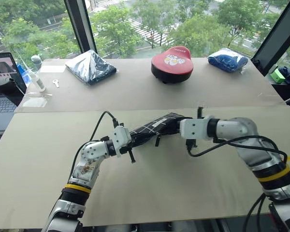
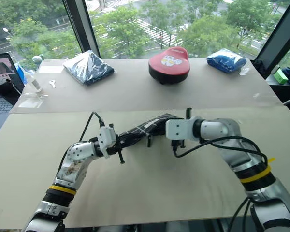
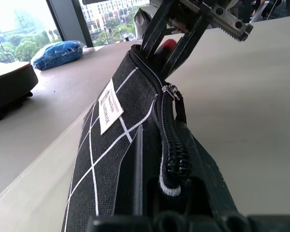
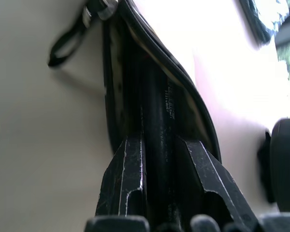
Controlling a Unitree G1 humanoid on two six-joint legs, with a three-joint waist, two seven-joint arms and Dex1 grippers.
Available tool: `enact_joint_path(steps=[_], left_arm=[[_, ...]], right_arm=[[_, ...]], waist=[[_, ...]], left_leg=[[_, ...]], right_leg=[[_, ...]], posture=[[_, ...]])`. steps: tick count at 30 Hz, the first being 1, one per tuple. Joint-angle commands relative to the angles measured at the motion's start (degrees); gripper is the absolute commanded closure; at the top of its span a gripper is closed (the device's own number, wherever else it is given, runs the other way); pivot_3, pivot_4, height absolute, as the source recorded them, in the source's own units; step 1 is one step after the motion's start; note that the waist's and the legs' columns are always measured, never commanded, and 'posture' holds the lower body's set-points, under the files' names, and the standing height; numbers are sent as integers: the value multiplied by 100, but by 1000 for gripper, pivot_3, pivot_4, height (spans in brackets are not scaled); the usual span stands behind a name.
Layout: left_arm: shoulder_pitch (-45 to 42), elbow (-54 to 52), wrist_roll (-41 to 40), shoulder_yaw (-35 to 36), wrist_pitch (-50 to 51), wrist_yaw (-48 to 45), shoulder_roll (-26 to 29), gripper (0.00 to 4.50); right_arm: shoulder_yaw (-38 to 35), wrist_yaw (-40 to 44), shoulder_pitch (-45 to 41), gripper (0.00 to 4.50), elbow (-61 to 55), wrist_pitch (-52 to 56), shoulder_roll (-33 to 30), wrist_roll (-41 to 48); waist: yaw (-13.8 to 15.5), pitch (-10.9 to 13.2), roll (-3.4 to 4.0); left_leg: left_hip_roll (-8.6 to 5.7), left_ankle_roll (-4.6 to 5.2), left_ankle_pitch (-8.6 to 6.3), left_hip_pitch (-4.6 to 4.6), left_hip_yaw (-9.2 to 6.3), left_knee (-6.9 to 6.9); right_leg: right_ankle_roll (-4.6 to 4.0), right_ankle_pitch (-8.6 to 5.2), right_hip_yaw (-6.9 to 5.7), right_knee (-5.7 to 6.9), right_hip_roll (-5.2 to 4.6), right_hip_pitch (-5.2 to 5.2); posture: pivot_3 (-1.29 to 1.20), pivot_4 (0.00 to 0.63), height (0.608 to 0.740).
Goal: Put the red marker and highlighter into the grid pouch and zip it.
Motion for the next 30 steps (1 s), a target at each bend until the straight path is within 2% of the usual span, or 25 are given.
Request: enact_joint_path(steps=[1, 7, 9, 10, 15, 20, 23, 30], left_arm=[[-91, -93, -98, 30, -32, 3, -23, 4500], [-37, -157, -94, 36, -22, 53, -17, 4500], [-26, -178, -88, 57, -18, 84, -5, 4500], [-26, -181, -86, 61, -17, 93, -2, 4500], [27, -231, -101, 82, -17, 123, 47, 4500], [21, -218, -105, 74, -19, 131, 56, 4500], [17, -211, -112, 72, -16, 126, 64, 4500], [-20, -156, -124, 48, -26, 81, 73, 4500]], right_arm=[[187, -320, -331, 4013, 443, -1054, 183, -492], [429, -720, -698, 4013, 1474, -2078, 677, -913], [345, -563, -708, 2996, 1633, -2082, 838, -632], [310, -511, -713, 2832, 1681, -2079, 876, -569], [-14, -773, -987, 1121, 2029, -2122, 806, -670], [-543, -755, -1201, 1121, 2326, -2063, 480, -300], [-937, -414, -1139, 1121, 2221, -1368, 280, 244], [-2378, 1055, -344, 1121, 885, 2513, -465, 3070]], waist=[[-1, 0, 0], [-25, 0, 0], [-37, 0, 0], [-41, 0, 0], [-61, 0, 1], [-65, 0, 1], [-68, 0, 1], [-20, 0, 1]], left_leg=[[-1, 0, 0, 0, 0, 0], [-2, -7, 4, 5, 2, -2], [-2, -13, 8, 6, 2, -7], [-1, -15, 10, 7, 2, -10], [1, -19, 12, 8, 2, -14], [2, -20, 12, 10, 2, -20], [3, -20, 12, 10, 2, -25], [7, -17, 11, 7, 1, -25]], right_leg=[[0, 0, 0, 0, 0, 1], [0, -1, 1, 0, 3, 3], [0, -1, 1, 0, 5, 3], [0, -1, 1, -1, 7, 4], [-1, -1, 1, -1, 10, 4], [-1, -1, 1, -1, 10, 3], [-1, -1, 1, -2, 10, 4], [-3, 0, -2, -4, 3, 4]], posture=[[0, 150, 740], [0, 150, 740], [0, 150, 740], [0, 150, 740], [0, 150, 740], [0, 150, 740], [0, 150, 740], [0, 150, 740]])
